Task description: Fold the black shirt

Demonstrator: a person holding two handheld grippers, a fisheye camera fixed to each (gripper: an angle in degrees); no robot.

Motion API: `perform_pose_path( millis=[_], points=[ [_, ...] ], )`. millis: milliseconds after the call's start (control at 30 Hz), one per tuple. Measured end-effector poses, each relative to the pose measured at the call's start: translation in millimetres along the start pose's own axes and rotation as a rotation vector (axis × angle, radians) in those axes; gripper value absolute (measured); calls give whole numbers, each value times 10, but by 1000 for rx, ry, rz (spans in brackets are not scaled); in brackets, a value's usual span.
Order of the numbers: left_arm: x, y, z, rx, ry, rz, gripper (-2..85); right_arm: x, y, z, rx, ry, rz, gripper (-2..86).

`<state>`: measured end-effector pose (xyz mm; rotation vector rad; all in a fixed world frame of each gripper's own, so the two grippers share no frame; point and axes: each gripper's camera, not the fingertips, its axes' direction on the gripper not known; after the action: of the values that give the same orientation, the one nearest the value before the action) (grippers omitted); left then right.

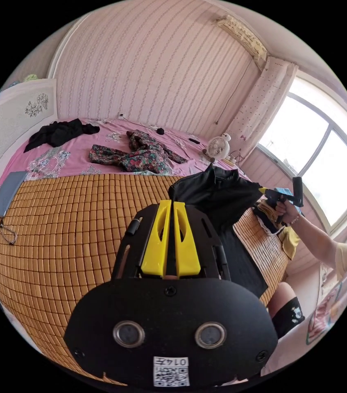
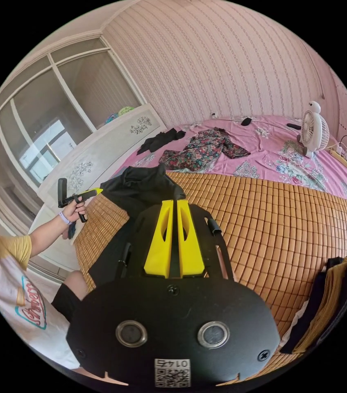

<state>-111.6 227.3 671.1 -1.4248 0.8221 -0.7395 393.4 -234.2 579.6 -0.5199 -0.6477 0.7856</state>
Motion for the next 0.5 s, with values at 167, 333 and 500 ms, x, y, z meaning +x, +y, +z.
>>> perform_pose_path(
  millis=[167,333,500],
  points=[
    [400,1268,-556,-110,19,3,-4,-587,1140,-243,-129,-54,-3,49],
    [433,2535,-785,-298,1,-212,1,-645,2422,-72,-314,74,248,49],
    [808,2967,-876,-345,7,-194,-1,-959,2605,8,-286,76,243,43]
  ],
)
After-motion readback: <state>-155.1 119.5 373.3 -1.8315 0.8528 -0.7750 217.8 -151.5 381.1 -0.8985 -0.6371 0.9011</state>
